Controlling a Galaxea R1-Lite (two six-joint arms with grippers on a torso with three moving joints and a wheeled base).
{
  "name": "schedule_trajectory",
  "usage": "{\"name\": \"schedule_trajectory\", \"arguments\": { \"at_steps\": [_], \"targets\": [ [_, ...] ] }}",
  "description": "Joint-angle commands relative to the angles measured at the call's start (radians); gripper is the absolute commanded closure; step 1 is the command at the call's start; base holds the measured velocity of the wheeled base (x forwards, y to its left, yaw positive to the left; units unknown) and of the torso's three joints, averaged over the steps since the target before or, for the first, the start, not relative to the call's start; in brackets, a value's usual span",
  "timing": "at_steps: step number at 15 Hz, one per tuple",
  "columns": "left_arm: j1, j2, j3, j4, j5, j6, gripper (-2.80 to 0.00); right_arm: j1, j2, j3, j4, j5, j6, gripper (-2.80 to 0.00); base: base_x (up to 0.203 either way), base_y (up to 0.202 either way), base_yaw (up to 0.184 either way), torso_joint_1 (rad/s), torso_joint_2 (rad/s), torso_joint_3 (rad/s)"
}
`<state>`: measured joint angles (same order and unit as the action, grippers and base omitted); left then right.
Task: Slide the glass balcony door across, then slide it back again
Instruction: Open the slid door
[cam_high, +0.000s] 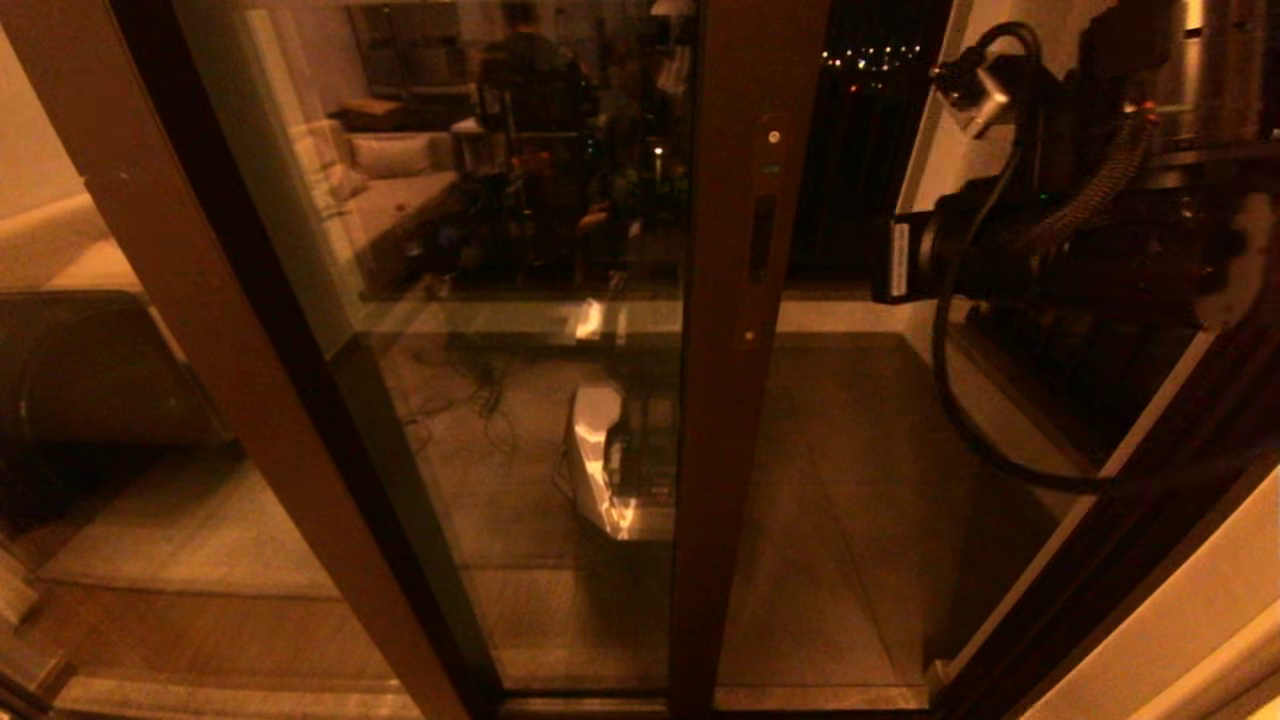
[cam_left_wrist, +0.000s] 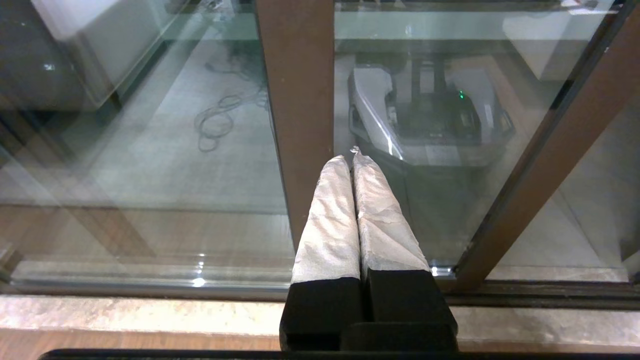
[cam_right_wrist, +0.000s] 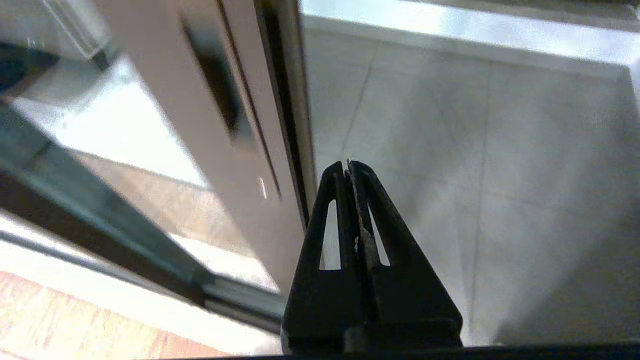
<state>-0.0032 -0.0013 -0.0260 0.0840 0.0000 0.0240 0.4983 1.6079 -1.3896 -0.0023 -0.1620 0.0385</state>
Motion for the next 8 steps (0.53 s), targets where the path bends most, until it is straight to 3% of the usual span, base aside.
{"name": "schedule_trajectory", "arguments": {
  "at_steps": [1,3,6,8],
  "targets": [
    [0.0,0.0,0.0,0.0,0.0,0.001,0.0,0.0,-0.243,0.147,0.014,-0.018,-0.001,0.0,0.0,0.0,0.0,0.0,0.0,0.0],
    [0.0,0.0,0.0,0.0,0.0,0.001,0.0,0.001,-0.427,0.235,0.09,-0.073,-0.002,0.0,0.0,0.0,0.0,0.0,0.0,0.0],
    [0.0,0.0,0.0,0.0,0.0,0.001,0.0,-0.012,-0.749,0.276,0.35,-0.148,-0.019,0.0,0.0,0.0,0.0,0.0,0.0,0.0],
    [0.0,0.0,0.0,0.0,0.0,0.001,0.0,-0.091,-0.94,0.261,0.548,-0.188,-0.098,0.0,0.0,0.0,0.0,0.0,0.0,0.0]
  ]
}}
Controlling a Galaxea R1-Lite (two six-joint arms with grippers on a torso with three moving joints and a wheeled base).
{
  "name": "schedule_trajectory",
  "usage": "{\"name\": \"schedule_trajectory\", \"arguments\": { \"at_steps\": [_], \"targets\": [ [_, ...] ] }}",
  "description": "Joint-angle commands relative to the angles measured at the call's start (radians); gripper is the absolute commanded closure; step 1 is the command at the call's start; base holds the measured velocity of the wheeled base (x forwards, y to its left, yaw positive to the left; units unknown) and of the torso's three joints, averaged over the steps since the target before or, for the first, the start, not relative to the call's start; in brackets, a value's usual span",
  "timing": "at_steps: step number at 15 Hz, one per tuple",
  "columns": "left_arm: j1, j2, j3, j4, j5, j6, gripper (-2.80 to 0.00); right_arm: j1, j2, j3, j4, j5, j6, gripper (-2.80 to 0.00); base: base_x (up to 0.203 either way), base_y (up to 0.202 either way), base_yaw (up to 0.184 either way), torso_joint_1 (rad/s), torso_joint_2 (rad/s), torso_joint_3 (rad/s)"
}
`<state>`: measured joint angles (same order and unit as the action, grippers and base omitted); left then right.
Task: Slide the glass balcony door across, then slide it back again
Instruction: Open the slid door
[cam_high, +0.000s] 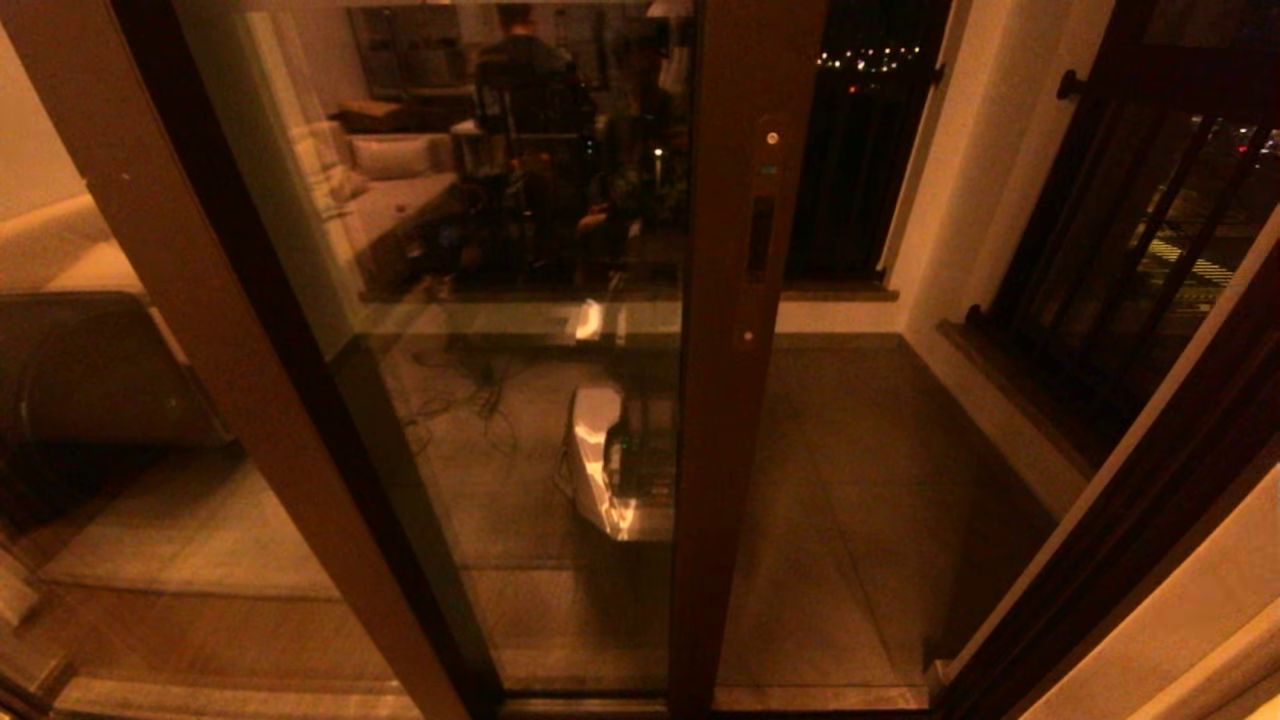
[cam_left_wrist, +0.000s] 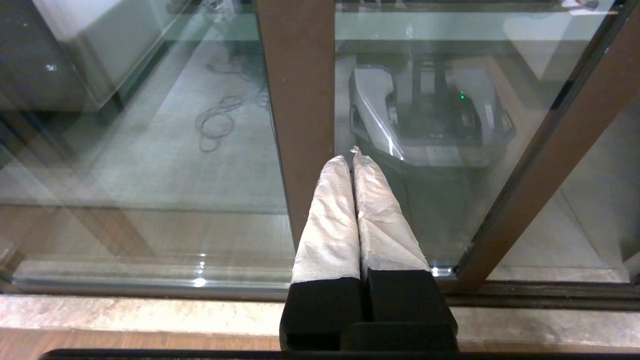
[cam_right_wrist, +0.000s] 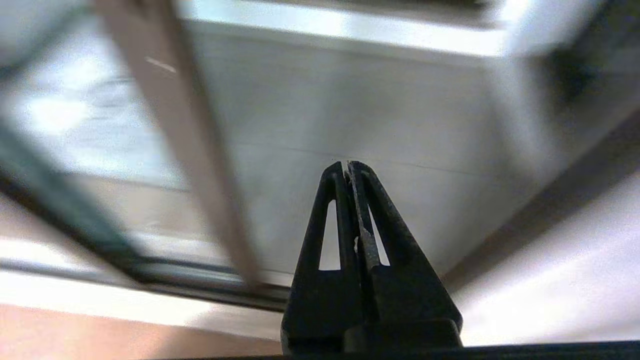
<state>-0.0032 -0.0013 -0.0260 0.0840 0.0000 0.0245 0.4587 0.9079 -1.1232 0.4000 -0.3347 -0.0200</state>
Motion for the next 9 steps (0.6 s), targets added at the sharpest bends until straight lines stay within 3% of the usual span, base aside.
{"name": "schedule_trajectory", "arguments": {
  "at_steps": [1,4,7,9],
  "targets": [
    [0.0,0.0,0.0,0.0,0.0,0.0,0.0,-0.148,-0.313,-0.018,0.216,-0.028,-0.102,0.0,0.0,0.0,0.0,0.0,0.0,0.0],
    [0.0,0.0,0.0,0.0,0.0,0.0,0.0,-0.311,-0.482,-0.04,0.316,-0.032,-0.285,0.0,0.0,0.0,0.0,0.0,0.0,0.0],
    [0.0,0.0,0.0,0.0,0.0,0.0,0.0,-0.38,-0.586,-0.041,0.388,-0.005,-0.312,0.0,0.0,0.0,0.0,0.0,0.0,0.0],
    [0.0,0.0,0.0,0.0,0.0,0.0,0.0,-0.432,-0.684,-0.029,0.46,0.084,-0.311,0.0,0.0,0.0,0.0,0.0,0.0,0.0]
  ]
}}
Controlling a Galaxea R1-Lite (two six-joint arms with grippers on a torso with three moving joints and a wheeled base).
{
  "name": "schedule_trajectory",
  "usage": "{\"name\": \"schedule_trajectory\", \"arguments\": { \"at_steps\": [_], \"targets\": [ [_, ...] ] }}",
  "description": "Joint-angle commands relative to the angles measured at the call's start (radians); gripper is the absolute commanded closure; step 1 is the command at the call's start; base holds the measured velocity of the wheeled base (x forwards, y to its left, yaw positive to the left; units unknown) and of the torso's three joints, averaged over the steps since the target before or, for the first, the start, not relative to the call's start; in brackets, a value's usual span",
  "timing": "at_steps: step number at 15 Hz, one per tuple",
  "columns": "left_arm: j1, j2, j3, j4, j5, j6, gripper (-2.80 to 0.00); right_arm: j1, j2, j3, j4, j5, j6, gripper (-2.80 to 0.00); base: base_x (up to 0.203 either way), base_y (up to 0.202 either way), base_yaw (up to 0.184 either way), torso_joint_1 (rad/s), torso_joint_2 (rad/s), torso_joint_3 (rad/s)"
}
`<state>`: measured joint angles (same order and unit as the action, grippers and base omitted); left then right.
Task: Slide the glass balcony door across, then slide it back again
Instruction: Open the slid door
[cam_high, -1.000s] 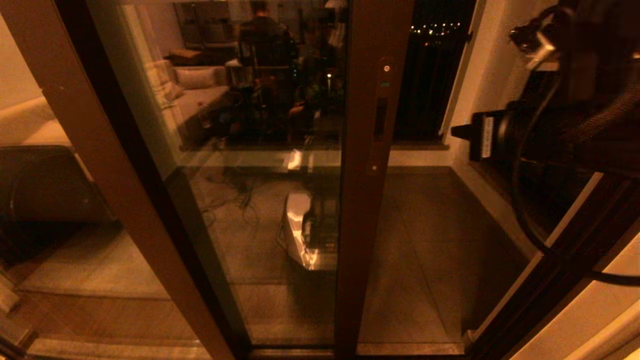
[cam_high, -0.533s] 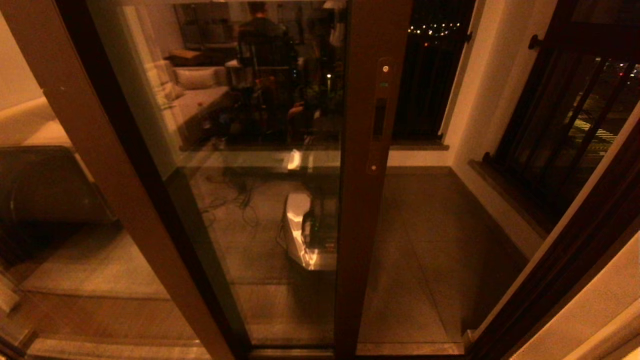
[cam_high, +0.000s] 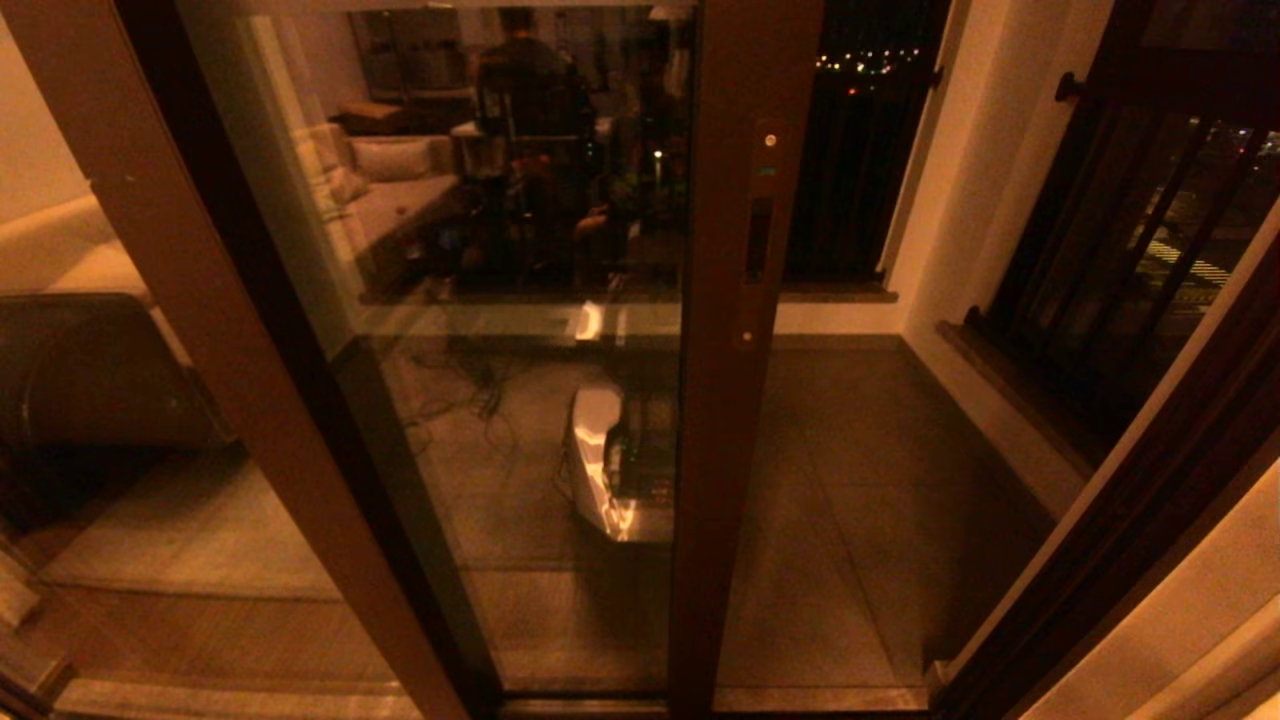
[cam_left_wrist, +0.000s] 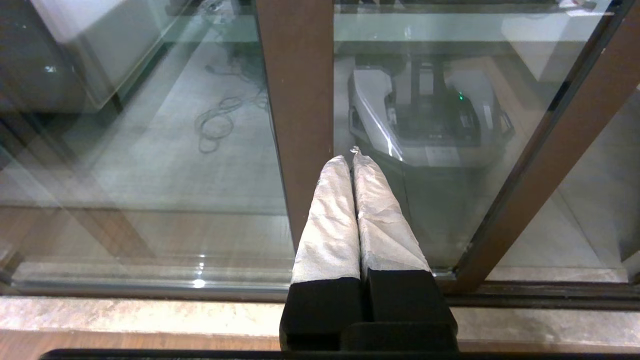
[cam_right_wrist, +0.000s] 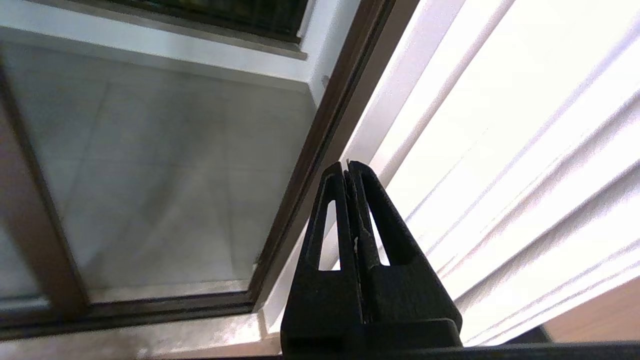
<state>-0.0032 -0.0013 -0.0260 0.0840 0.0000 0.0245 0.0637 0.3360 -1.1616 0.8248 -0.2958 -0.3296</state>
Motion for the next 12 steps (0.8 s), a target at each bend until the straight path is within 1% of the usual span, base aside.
{"name": "schedule_trajectory", "arguments": {
  "at_steps": [1,2,4,5,6,7,8,9,10,12],
  "targets": [
    [0.0,0.0,0.0,0.0,0.0,0.0,0.0,-0.054,-0.166,0.031,0.065,0.089,0.004,0.0,0.0,0.0,0.0,0.0,0.0,0.0],
    [0.0,0.0,0.0,0.0,0.0,0.0,0.0,-0.061,-0.217,0.071,0.086,0.131,0.016,0.0,0.0,0.0,0.0,0.0,0.0,0.0],
    [0.0,0.0,0.0,0.0,0.0,0.0,0.0,-0.066,-0.304,0.226,0.112,0.226,0.054,0.0,0.0,0.0,0.0,0.0,0.0,0.0],
    [0.0,0.0,0.0,0.002,0.0,0.0,0.0,-0.067,-0.319,0.297,0.133,0.284,0.11,0.0,0.0,0.0,0.0,0.0,0.0,0.0],
    [0.0,0.0,0.0,0.0,0.0,0.0,0.0,-0.068,-0.327,0.365,0.137,0.352,0.183,0.0,0.0,0.0,0.0,0.0,0.0,0.0],
    [0.0,0.0,0.0,0.0,0.0,0.0,0.0,-0.068,-0.331,0.417,0.13,0.425,0.233,0.0,0.0,0.0,0.0,0.0,0.0,0.0],
    [0.0,0.0,0.0,0.0,0.0,0.0,0.0,-0.068,-0.334,0.476,0.102,0.459,0.281,0.0,0.0,0.0,0.0,0.0,0.0,0.0],
    [0.0,0.0,0.0,0.0,0.0,0.0,0.0,-0.068,-0.334,0.54,0.035,0.474,0.314,0.0,0.0,0.0,0.0,0.0,0.0,0.0],
    [0.0,0.0,0.0,0.0,0.0,0.0,0.0,-0.068,-0.335,0.615,-0.057,0.478,0.329,0.0,0.0,0.0,0.0,0.0,0.0,0.0],
    [0.0,0.0,0.0,0.001,0.0,0.0,0.0,-0.068,-0.335,0.803,-0.307,0.462,0.34,0.0,0.0,0.0,0.0,0.0,0.0,0.0]
  ]
}}
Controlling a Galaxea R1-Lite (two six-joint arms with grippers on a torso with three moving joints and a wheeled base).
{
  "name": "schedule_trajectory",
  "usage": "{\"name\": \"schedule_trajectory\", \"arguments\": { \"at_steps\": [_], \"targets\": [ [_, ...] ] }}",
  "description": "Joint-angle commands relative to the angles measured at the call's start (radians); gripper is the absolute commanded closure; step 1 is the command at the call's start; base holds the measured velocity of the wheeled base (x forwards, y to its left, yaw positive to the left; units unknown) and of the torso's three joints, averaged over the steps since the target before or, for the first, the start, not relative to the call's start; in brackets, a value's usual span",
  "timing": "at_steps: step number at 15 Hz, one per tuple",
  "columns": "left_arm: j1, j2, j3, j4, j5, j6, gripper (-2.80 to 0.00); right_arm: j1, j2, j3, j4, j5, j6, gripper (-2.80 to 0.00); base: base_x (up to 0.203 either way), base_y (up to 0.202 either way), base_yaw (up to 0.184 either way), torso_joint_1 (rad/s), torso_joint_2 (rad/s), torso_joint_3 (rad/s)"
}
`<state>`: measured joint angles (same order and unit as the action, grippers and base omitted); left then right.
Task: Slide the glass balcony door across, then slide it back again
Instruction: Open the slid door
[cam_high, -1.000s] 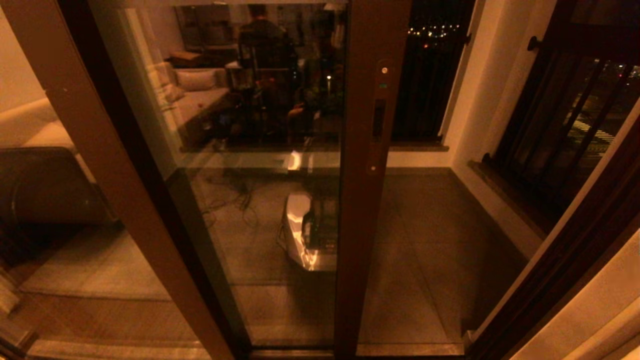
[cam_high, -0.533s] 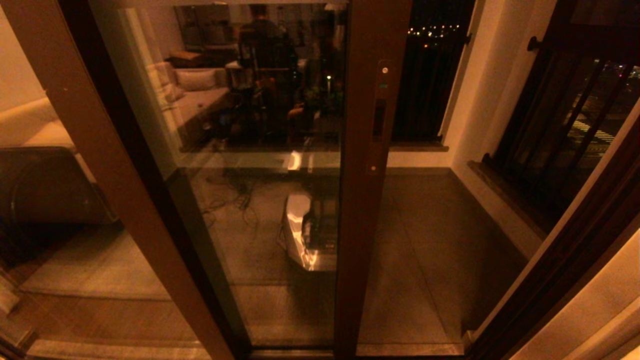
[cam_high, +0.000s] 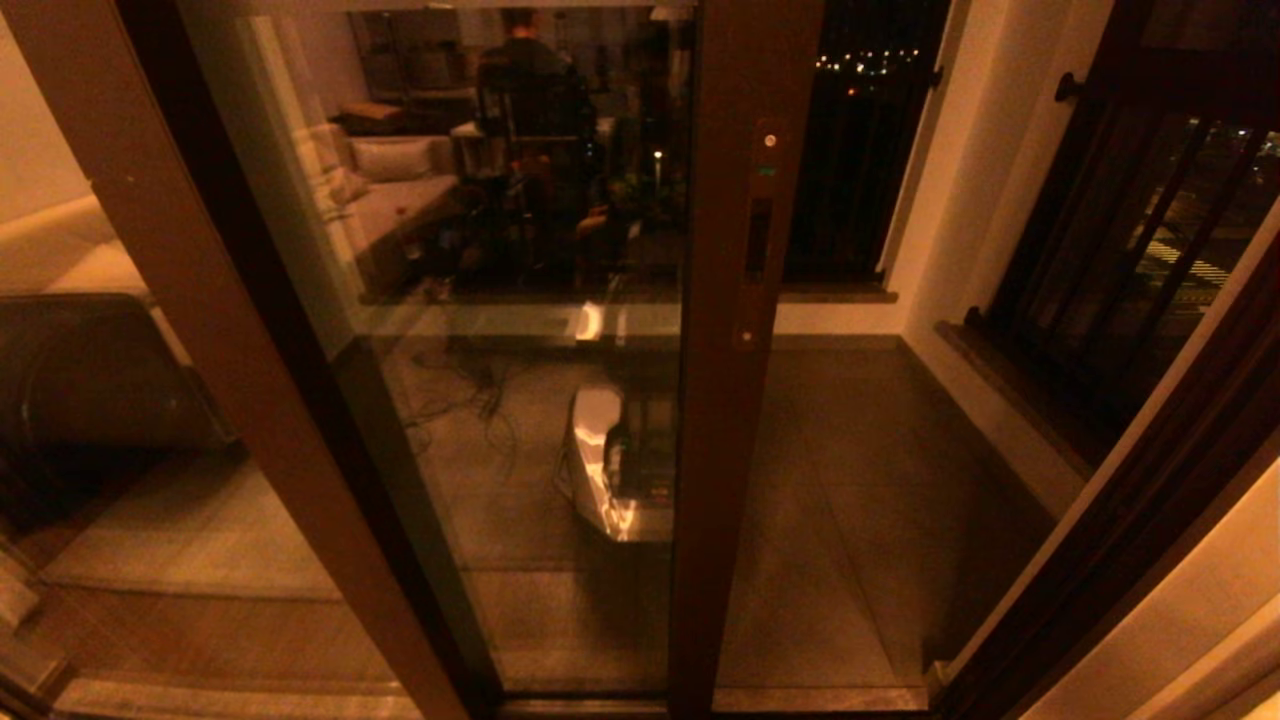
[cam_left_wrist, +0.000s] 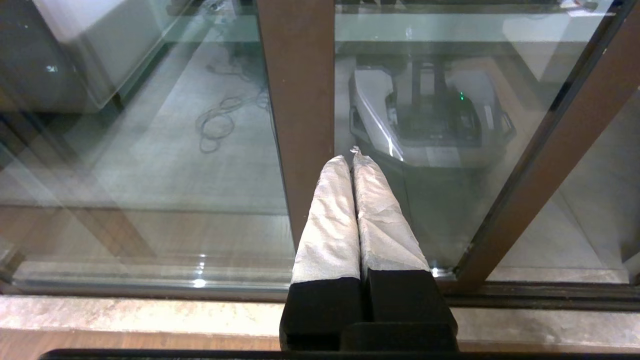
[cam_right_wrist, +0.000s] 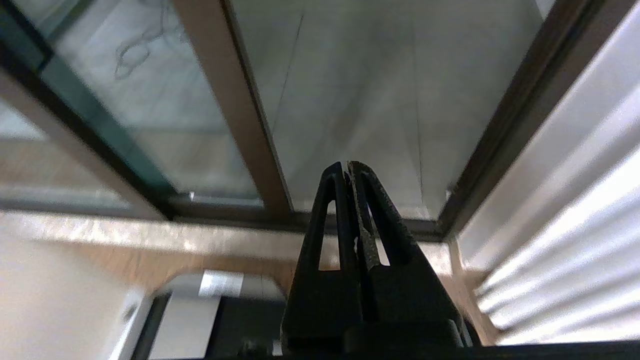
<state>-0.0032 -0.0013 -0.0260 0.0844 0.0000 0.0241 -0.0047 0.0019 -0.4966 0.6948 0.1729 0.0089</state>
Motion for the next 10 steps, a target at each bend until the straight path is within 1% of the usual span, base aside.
{"name": "schedule_trajectory", "arguments": {
  "at_steps": [1,2,3,4,5,10],
  "targets": [
    [0.0,0.0,0.0,0.0,0.0,0.0,0.0,0.0,-0.001,0.218,-0.285,-0.024,0.001,0.0,0.0,0.0,0.0,0.0,0.0,0.0],
    [0.0,0.0,0.0,0.0,0.0,0.0,0.0,0.0,-0.001,0.299,-0.379,-0.059,-0.006,0.0,0.0,0.0,0.0,0.0,0.0,0.0],
    [0.0,0.0,0.0,0.0,0.0,0.0,0.0,0.0,-0.001,0.368,-0.437,-0.112,-0.025,0.0,0.0,0.0,0.0,0.0,0.0,0.0],
    [0.0,0.0,0.0,0.0,0.0,0.0,0.0,0.0,-0.001,0.423,-0.505,-0.159,-0.041,0.0,0.0,0.0,0.0,0.0,0.0,0.0],
    [0.0,0.0,0.0,0.0,0.0,0.0,0.0,0.0,-0.002,0.455,-0.587,-0.18,-0.058,0.0,0.0,0.0,0.0,0.0,0.0,0.0],
    [0.0,0.0,0.0,0.0,0.0,0.0,0.0,0.0,-0.001,0.461,-0.598,-0.182,-0.07,0.0,0.0,0.0,0.0,0.0,0.0,0.0]
  ]
}}
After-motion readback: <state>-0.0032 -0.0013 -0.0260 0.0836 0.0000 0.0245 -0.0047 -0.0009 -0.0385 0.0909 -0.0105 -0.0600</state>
